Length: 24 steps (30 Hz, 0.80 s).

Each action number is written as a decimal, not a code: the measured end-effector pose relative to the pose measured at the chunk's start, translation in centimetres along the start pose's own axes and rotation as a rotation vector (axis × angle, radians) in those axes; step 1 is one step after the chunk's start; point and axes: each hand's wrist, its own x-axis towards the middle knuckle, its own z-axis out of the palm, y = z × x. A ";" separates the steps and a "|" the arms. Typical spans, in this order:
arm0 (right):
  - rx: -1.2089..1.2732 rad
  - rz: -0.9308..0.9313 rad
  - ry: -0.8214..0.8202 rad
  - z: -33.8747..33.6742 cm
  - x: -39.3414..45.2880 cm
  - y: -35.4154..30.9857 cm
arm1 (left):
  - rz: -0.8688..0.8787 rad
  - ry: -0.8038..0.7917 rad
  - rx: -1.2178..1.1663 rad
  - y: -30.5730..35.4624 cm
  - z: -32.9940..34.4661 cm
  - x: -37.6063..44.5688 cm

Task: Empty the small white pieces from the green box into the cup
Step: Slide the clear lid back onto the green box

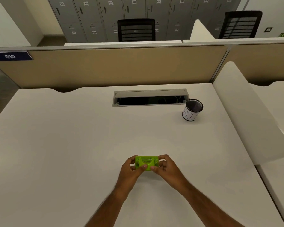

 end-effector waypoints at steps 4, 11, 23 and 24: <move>-0.071 0.022 0.029 -0.3 0.1 0.9 | -0.024 0.023 0.147 -1.3 0.9 0.6; -0.115 0.033 0.033 -0.3 0.8 2.3 | -0.010 0.045 0.296 -2.4 1.9 1.1; -0.262 -0.029 0.129 0.3 0.8 3.5 | 0.002 0.128 0.418 -3.0 2.4 1.2; -0.260 -0.024 0.132 0.3 0.8 3.4 | 0.003 0.132 0.416 -3.0 2.5 1.3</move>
